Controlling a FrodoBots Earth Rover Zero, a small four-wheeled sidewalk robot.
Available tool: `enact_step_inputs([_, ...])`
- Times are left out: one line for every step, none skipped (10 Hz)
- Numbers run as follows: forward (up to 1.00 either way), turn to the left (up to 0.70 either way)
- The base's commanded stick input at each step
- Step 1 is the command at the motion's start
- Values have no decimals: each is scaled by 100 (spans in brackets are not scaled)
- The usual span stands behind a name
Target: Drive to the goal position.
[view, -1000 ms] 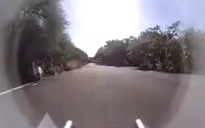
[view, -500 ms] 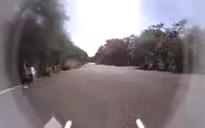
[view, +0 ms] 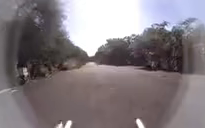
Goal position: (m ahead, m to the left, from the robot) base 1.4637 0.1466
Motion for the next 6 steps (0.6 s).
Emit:
enact_step_inputs([85,0])
enact_step_inputs([85,0])
enact_step_inputs([85,0])
enact_step_inputs([85,0])
enact_step_inputs([85,0])
enact_step_inputs([85,0])
